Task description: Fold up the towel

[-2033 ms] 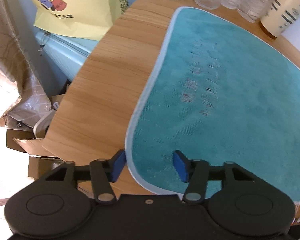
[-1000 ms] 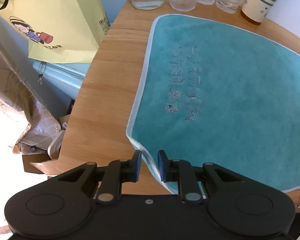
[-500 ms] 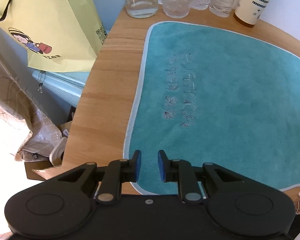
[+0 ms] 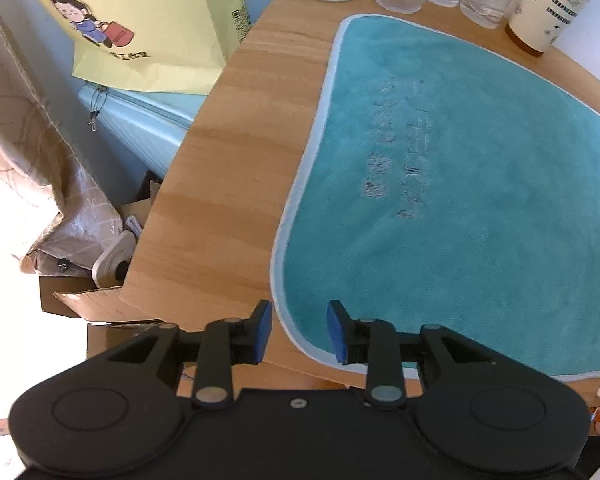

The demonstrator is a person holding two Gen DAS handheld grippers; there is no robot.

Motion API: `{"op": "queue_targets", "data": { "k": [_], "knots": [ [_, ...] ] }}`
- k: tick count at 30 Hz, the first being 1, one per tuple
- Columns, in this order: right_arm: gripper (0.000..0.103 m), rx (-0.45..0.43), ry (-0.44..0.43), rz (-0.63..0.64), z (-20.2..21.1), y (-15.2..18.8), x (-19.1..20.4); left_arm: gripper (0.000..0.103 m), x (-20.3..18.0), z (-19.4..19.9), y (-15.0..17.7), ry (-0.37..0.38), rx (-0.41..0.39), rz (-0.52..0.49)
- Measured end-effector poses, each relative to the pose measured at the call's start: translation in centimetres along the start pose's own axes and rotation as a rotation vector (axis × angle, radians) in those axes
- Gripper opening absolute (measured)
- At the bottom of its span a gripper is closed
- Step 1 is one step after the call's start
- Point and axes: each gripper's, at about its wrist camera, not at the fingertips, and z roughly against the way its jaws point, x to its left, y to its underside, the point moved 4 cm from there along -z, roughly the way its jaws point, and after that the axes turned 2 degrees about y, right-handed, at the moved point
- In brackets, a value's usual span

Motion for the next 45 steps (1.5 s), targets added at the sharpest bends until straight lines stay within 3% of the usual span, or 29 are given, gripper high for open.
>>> {"op": "queue_targets", "data": {
  "k": [5,10,11,12,19,30,34,45],
  "knots": [
    [0.003,0.016,-0.01,-0.011,-0.2,0.1,-0.3,0.035,0.5,-1.2,0.3,0.047,0.016,0.063],
    [0.003,0.025,-0.009,-0.018,-0.2,0.0,-0.5,0.036,0.0,-1.6,0.3,0.068,-0.025,0.063],
    [0.003,0.026,-0.012,-0.018,-0.2,0.0,-0.5,0.034,-0.1,-1.6,0.2,0.068,-0.032,0.063],
    [0.003,0.028,-0.011,-0.018,-0.1,-0.1,-0.5,0.023,-0.2,-1.5,0.2,0.069,-0.036,0.065],
    [0.003,0.036,-0.01,-0.019,-0.2,-0.2,-0.4,0.009,-0.6,-1.8,-0.1,0.092,-0.02,0.084],
    [0.003,-0.011,-0.031,-0.073,0.6,-0.2,-1.2,0.009,-0.3,-0.8,-0.2,0.082,-0.029,0.077],
    [0.003,0.009,0.008,-0.009,0.5,0.0,-0.6,0.009,-0.4,-0.4,-0.5,0.106,-0.016,0.079],
    [0.003,-0.02,-0.048,-0.077,0.8,-0.4,-0.3,0.009,-0.9,0.8,-2.7,0.138,-0.051,0.052]
  ]
}}
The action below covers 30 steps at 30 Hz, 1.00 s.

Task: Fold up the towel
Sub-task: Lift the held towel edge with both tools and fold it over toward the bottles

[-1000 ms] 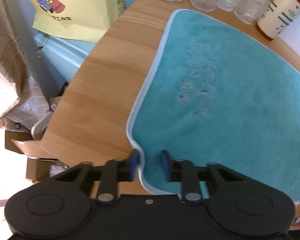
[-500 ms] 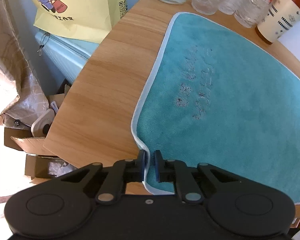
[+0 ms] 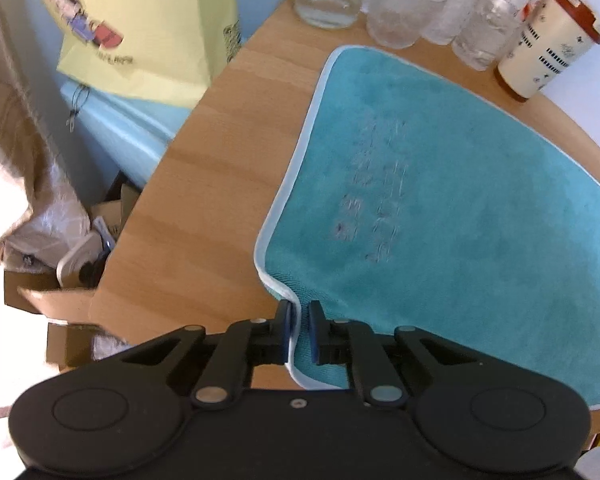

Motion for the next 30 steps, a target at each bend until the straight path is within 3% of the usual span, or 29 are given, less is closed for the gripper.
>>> {"op": "queue_targets", "data": {
  "k": [10,21,30],
  "knots": [
    [0.003,-0.087,-0.05,-0.083,0.3,-3.3,1.6,0.009,-0.7,-0.4,-4.4,0.047,-0.022,-0.019],
    [0.003,-0.19,-0.028,-0.104,-0.3,-9.0,3.8,0.009,-2.0,-2.2,-10.5,0.097,-0.051,-0.012],
    [0.003,-0.204,-0.057,-0.073,-2.4,-14.9,6.1,0.008,-4.2,-3.1,-14.1,0.06,-0.104,0.002]
  ]
}}
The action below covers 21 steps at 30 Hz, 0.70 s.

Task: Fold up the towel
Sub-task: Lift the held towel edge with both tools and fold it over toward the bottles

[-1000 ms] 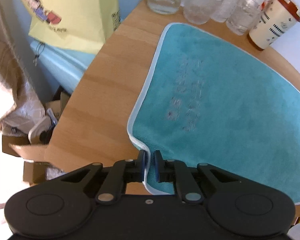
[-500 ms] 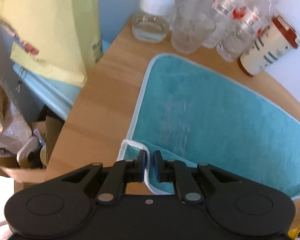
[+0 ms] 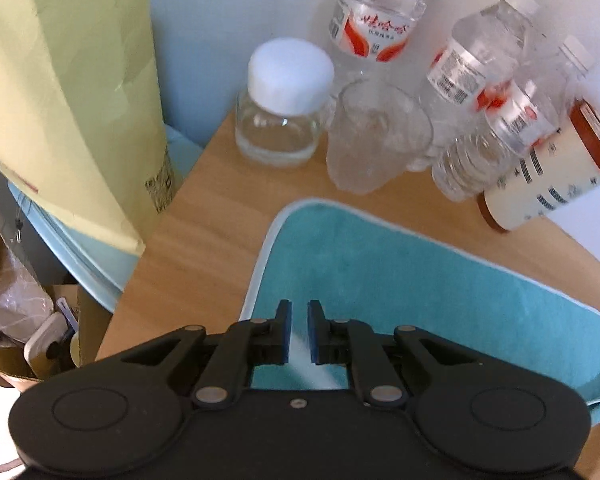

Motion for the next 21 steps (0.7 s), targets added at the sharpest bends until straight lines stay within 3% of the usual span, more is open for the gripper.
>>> {"op": "queue_targets", "data": {
  "k": [4,7,9,13,21],
  "knots": [
    [0.003,0.012,-0.012,0.021,-1.5,-1.4,1.3,0.008,-0.3,-0.8,-0.4,-0.032,0.015,-0.022],
    [0.003,0.045,-0.005,0.053,-3.0,-1.3,2.0,0.01,-0.2,-0.7,0.0,-0.014,0.039,-0.036],
    [0.003,0.073,0.002,0.063,-3.5,-0.7,1.9,0.02,-0.1,-0.5,0.7,-0.029,0.076,-0.066],
    [0.003,0.09,-0.006,0.03,-3.6,0.1,0.9,0.03,0.1,-0.4,2.2,-0.039,0.112,-0.06],
    [0.003,0.127,0.005,0.022,-3.4,1.6,-0.4,0.033,0.8,-2.6,3.9,-0.042,0.152,0.051]
  ]
}}
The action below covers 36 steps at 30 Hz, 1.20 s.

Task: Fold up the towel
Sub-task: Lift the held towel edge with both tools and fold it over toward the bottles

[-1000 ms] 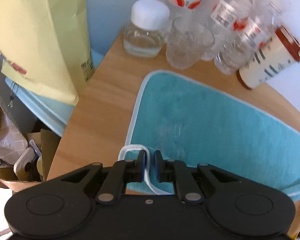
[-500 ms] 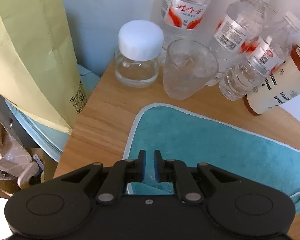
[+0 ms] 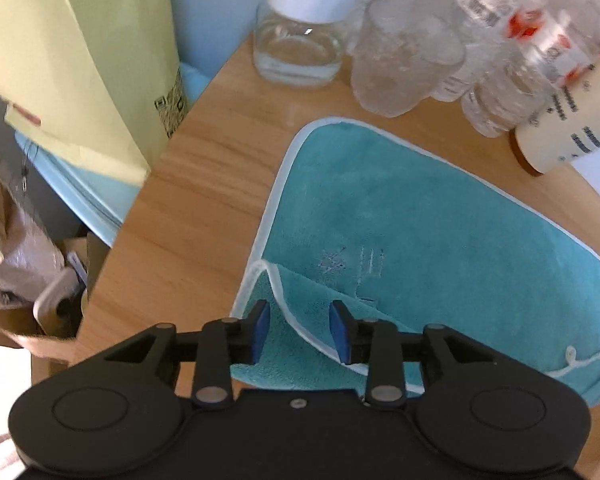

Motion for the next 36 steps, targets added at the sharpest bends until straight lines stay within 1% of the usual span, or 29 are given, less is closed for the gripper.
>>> {"op": "queue_targets", "data": {
  "k": [1,2,3,4,5,7,10,14,17,20,24,28,32,36],
  "knots": [
    [0.003,0.002,0.001,0.0,0.0,0.1,-0.1,0.033,0.0,-0.3,0.0,0.004,0.004,0.003],
    [0.003,0.005,0.004,0.004,0.1,0.2,-0.1,0.029,-0.1,-0.8,0.0,-0.004,0.006,0.005],
    [0.003,0.008,0.006,0.007,0.1,0.3,-0.1,0.017,-0.2,-1.0,0.0,-0.012,0.004,0.007],
    [0.003,0.012,0.006,0.009,0.1,0.4,-0.1,0.009,-0.2,-1.1,0.0,-0.014,-0.007,0.014],
    [0.003,0.013,0.008,0.012,0.1,0.4,-0.2,0.005,-0.2,-1.0,0.0,-0.003,-0.021,0.024],
    [0.003,0.007,0.01,0.011,0.2,0.5,-0.2,0.004,-0.4,-0.6,0.0,0.015,-0.048,0.026],
    [0.003,0.0,0.007,0.007,0.3,0.5,-0.1,0.003,-0.9,0.3,0.0,0.013,-0.086,0.001],
    [0.003,-0.042,-0.02,-0.012,1.2,0.2,0.0,0.003,-0.9,1.8,-0.4,0.041,-0.123,0.014],
    [0.003,-0.071,-0.037,-0.021,1.7,-0.2,0.2,0.003,-0.6,2.6,-1.1,0.067,-0.141,0.061],
    [0.003,-0.093,-0.05,-0.035,2.0,-0.9,0.5,0.003,-0.8,2.8,-2.2,0.078,-0.152,0.084],
    [0.003,-0.109,-0.057,-0.034,1.7,-2.4,1.5,0.003,-2.1,2.8,-3.6,0.083,-0.176,0.056],
    [0.003,-0.122,-0.066,-0.039,1.3,-3.8,2.2,0.003,-2.2,3.2,-5.2,0.091,-0.205,0.098],
    [0.003,-0.156,-0.092,-0.069,1.7,-5.1,2.4,0.003,-1.7,3.6,-6.5,0.096,-0.24,0.14],
    [0.003,-0.178,-0.113,-0.101,1.3,-5.8,2.4,0.003,-1.1,3.0,-7.3,0.093,-0.251,0.189]
  ]
}}
